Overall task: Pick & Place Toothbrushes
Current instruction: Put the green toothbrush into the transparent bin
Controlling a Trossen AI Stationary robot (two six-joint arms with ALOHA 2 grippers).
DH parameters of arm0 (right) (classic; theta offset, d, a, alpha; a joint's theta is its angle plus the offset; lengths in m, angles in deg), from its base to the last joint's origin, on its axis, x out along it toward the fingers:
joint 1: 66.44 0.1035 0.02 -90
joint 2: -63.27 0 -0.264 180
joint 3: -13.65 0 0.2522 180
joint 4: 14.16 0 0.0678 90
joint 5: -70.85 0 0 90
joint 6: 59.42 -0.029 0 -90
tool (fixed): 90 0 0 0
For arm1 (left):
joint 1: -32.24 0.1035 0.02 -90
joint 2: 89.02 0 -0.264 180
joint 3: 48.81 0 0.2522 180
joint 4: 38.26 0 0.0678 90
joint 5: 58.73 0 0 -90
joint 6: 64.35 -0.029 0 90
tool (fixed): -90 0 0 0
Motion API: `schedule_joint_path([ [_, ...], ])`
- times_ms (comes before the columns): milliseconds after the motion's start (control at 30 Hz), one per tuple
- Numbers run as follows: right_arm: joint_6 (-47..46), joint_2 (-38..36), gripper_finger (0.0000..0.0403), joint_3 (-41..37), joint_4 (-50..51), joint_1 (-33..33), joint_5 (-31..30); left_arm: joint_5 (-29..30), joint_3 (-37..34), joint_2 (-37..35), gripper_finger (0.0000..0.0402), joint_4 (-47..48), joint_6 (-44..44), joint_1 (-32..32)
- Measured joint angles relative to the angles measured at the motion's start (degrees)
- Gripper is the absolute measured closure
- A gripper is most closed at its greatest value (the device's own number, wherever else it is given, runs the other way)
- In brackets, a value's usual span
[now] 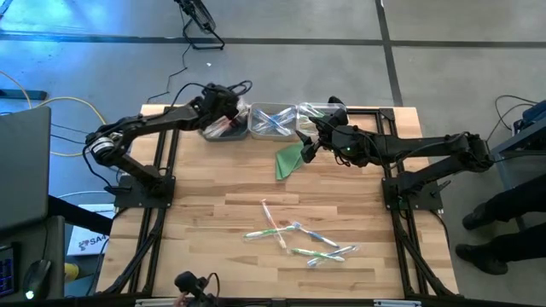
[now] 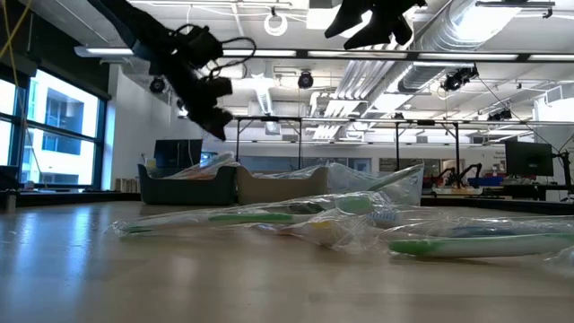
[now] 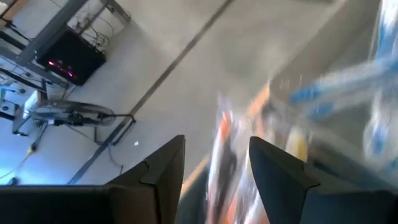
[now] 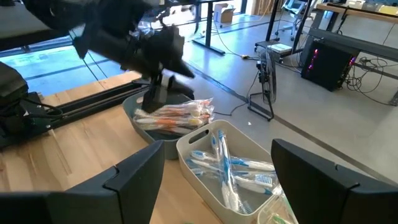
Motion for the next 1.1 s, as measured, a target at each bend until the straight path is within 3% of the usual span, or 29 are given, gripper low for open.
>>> schedule_joint_path([
  [200, -1.1, 0.0, 0.0117, 0.0, 0.0, 0.0, 0.0, -1.5, 8.0, -0.1, 0.0227, 7.2, 7.4, -3.2],
  [500, -2.8, 0.0, 0.0117, 0.0, 0.0, 0.0, 1.8, -17.1, 13.8, -0.1, 0.0226, 9.7, 13.2, -10.9],
  [1100, -2.8, 0.0, 0.0117, 0.0, 0.0, 0.0, 2.6, -17.6, 14.5, -0.1, 0.0226, 9.9, 13.1, -20.0],
])
